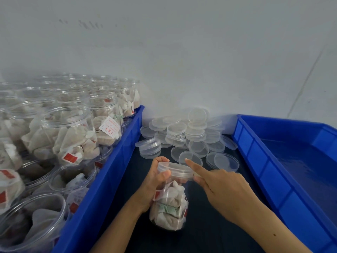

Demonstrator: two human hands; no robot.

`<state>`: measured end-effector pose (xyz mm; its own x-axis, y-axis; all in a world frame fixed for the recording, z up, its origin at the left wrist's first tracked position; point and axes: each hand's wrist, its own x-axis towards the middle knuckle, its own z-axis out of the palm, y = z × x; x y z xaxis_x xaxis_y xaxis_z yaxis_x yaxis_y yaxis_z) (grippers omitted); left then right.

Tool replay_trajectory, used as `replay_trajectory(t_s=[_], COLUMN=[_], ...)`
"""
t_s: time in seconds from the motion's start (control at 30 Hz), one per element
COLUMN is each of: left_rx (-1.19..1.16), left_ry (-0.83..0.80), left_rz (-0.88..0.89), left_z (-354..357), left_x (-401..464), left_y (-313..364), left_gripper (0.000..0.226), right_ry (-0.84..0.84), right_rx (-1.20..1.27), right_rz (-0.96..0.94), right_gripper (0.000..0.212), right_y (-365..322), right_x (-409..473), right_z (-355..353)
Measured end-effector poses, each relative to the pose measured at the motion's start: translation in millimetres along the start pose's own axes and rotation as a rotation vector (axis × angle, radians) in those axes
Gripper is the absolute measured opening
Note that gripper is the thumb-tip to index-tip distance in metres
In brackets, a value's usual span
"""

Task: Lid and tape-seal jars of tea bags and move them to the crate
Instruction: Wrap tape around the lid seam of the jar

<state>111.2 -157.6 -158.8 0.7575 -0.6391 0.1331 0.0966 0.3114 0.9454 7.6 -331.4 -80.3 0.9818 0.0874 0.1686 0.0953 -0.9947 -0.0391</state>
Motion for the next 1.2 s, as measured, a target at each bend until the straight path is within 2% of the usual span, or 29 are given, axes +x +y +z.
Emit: replay_trajectory(t_s=[0.13, 0.23, 0.3, 0.33, 0.5, 0.63, 0.73, 0.9, 1.2], left_rx=[0.087, 0.222, 0.433, 0.541, 0.818, 0.749, 0.691, 0.65, 0.54], left_ry=[-0.006, 0.001, 0.088, 0.129, 0.375, 0.469, 0.458, 0.463, 0.455], left_rz=[0.011, 0.096, 0.255, 0.339, 0.526, 0.532, 0.501, 0.471, 0.417], left_z=[-1.5, -1.2, 4.0, 9.4, 39.9, 36.8, 34.2, 31.9, 23.7], left_x=[0.5, -1.2, -4.9, -6.5, -16.2, -16.5, -15.7, -15.8, -14.6], left_y=[1.9, 6.2, 10.4, 11.3, 5.8, 6.4, 8.5, 10.2, 10.7], left_gripper=[0.089, 0.052, 0.029, 0.025, 0.022, 0.025, 0.028, 0.034, 0.028], right_ry=[0.011, 0.018, 0.012, 0.013, -0.001, 0.029, 0.053, -0.016, -0.035], right_rx=[-0.101, -0.23, -0.244, -0.224, -0.184, -0.18, -0.195, -0.218, -0.177], right_rz=[-0.037, -0.027, -0.017, -0.02, -0.059, -0.068, -0.045, 0.042, 0.075], right_gripper=[0.052, 0.051, 0.051, 0.051, 0.054, 0.052, 0.053, 0.05, 0.049], right_y=[-1.0, -0.9, 0.0, 0.0, -6.9, -11.8, -15.2, -16.9, -14.9], right_x=[-2.9, -4.5, -4.6, -4.6, -6.6, -8.0, -7.9, -4.0, 7.3], right_z=[-2.2, -3.9, -3.7, -2.7, -2.2, -4.1, -6.5, -9.4, -2.3])
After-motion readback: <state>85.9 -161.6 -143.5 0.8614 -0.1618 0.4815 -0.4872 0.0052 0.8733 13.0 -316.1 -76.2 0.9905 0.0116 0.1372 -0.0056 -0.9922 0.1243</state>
